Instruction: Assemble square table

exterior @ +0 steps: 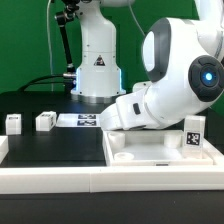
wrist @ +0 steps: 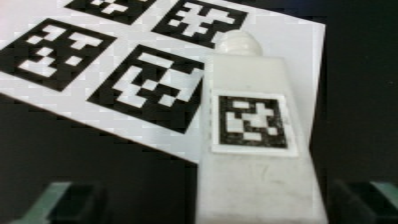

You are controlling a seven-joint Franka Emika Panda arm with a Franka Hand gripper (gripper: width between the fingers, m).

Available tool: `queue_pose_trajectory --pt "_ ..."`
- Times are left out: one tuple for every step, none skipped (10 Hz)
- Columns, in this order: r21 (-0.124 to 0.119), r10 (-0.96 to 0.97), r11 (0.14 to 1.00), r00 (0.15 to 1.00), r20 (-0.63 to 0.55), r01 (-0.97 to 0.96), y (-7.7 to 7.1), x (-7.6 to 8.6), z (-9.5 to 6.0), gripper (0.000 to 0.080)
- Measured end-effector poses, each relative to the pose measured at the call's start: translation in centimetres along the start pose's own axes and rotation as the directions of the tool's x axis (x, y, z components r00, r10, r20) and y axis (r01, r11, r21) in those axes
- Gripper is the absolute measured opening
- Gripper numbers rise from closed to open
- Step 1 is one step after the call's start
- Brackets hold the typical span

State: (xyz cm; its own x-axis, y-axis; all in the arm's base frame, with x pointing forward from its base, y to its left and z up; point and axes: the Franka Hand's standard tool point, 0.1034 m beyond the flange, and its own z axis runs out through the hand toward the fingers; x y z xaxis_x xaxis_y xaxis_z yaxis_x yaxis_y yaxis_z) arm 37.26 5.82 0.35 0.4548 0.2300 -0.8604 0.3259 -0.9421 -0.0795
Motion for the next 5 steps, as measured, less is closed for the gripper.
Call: queue_pose_trajectory --pt "0.0 0.0 1.0 1.0 0.0 0.0 0.0 0.0 0.0 0.0428" --pt "0.0 0.0 1.0 1.0 0.0 0.0 -0.01 0.01 -0.01 0.0428" --pt "0.0 0.0 1.0 1.0 -0.001 0.0 0.0 0.02 -0.03 0.029" --pt "0.0 0.0 1.0 1.0 -0.001 0.0 0.0 0.03 -0.04 0.029" --pt "0.0 0.0 1.0 1.0 -0.001 0.0 0.0 0.03 -0.05 0.029"
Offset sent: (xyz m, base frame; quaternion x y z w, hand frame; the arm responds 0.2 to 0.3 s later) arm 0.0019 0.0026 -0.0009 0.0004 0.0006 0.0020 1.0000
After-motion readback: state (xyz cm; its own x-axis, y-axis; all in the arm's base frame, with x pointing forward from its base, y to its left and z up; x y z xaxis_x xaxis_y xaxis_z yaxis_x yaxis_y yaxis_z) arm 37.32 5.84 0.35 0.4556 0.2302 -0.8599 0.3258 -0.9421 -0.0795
